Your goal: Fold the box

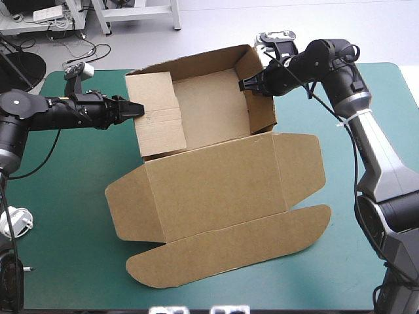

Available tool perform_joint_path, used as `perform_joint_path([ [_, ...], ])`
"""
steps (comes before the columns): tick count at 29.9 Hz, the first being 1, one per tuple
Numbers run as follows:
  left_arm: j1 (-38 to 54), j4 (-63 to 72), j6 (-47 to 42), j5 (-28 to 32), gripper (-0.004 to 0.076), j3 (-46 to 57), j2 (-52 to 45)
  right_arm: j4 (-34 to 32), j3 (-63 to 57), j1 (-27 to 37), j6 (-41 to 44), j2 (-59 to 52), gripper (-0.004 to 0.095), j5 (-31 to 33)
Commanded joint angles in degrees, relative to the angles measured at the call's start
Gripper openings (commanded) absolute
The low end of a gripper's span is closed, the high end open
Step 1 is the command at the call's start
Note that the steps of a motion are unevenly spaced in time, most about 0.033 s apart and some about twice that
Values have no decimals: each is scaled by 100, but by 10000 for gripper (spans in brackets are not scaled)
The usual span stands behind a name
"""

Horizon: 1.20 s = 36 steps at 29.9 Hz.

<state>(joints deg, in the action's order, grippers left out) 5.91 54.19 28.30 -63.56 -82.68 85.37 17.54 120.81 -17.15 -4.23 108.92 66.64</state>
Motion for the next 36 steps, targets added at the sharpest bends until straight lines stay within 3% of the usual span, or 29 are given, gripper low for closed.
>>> perform_joint_path([
  [1,-44,201,-163,4,298,-178,-136,241,172,-279,182,-409,-16,-611],
  [9,-316,-833,-544,425,275,-178,-115,151,172,-517,377,-409,-16,-705],
  [11,-339,-906,-558,521,214,-178,-115,151,172,-517,458,-409,-16,-649],
  [15,-367,-910,-558,665,-7,-178,-115,140,172,-543,524,-409,-16,-510],
  [23,-456,-555,-722,948,-10,-244,-125,-307,172,-697,843,-409,-16,83],
  [27,-854,-1512,-1260,1021,-10,-473,-125,-406,-37,-694,1012,-409,-16,507],
  [36,-1991,-3791,-2456,691,-10,-608,415,-369,-1657,-798,1039,-409,-18,89],
])
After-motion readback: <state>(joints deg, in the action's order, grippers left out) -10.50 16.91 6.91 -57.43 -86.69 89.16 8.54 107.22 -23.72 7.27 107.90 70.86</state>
